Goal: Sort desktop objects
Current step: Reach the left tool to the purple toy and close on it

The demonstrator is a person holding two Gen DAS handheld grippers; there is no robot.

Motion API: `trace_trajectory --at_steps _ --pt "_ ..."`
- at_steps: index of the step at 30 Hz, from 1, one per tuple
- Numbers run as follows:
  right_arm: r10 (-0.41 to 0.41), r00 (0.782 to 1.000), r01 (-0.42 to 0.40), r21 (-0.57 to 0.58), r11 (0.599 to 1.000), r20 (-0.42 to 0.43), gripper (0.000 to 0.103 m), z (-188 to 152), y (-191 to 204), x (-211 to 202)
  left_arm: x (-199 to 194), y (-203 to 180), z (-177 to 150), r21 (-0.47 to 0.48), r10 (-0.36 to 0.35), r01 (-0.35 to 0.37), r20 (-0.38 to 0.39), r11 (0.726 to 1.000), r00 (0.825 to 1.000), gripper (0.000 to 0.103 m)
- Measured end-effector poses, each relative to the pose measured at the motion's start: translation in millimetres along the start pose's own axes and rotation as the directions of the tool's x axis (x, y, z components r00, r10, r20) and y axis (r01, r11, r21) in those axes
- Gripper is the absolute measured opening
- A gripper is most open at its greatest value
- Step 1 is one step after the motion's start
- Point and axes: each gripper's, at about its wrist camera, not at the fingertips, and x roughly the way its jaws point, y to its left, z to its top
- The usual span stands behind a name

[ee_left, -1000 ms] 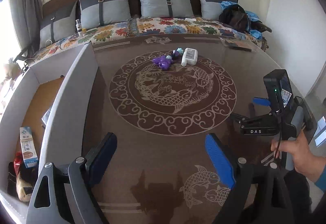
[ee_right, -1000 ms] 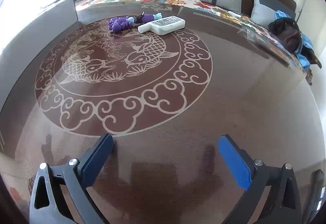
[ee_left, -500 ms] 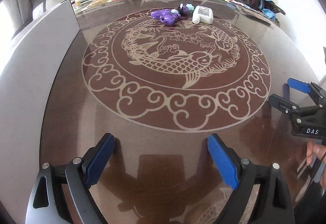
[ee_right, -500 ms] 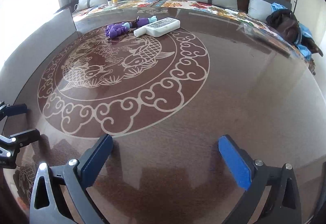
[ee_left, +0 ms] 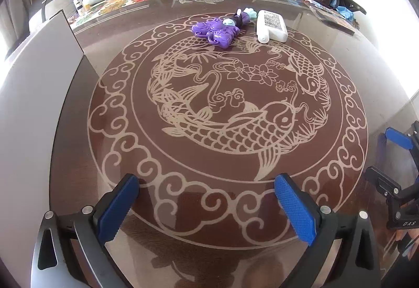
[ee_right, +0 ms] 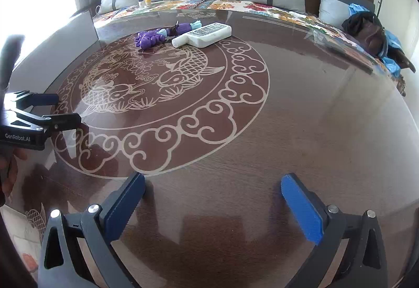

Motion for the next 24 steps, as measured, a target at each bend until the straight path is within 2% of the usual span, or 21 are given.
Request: trace_trajectory --at_steps 2,5,9,13,16,21,24 --pt "0.0 1.0 0.0 0.0 1.0 0.0 0.103 0.1 -0.1 0.1 -0.5 0.8 -2.2 0.018 -0.011 0.01 0.023 1.0 1.0 0.103" --pt "0.0 1.0 0.0 0.0 1.0 0.0 0.103 -0.2 0.2 -0.1 4.4 3.4 3.3 0.099 -0.058 0.052 0.061 0.994 0.996 0.103" --pt "0.0 1.0 0.0 0.0 1.0 0.0 0.103 0.0 -0.1 0.0 18.6 11.7 33.8 0.146 -0.081 0.075 0.04 0.987 0.996 0.103" --pt "0.001 1.0 -0.001 0.0 1.0 0.0 0.103 0.1 -0.3 0.0 34.8 18.2 66.3 0.166 -0.097 0.085 0.065 0.983 0.993 0.103" --pt "0.001 1.0 -0.001 0.0 1.0 0.0 0.103 -0.1 -0.1 -0.1 46.4 13.3 90.0 0.167 -0.099 0.085 0.078 0.982 0.992 0.103" --pt "0.001 1.0 -0.001 0.0 1.0 0.0 0.103 0.0 -0.3 -0.1 64.1 1.3 128.1 0.233 -0.137 0.118 0.066 0.965 0.988 0.103" --pt "0.0 1.0 0.0 0.0 1.0 0.0 0.103 -0.3 0.2 -0.2 74.1 0.6 150.0 0.221 -0.128 0.112 0.06 0.969 0.99 0.103"
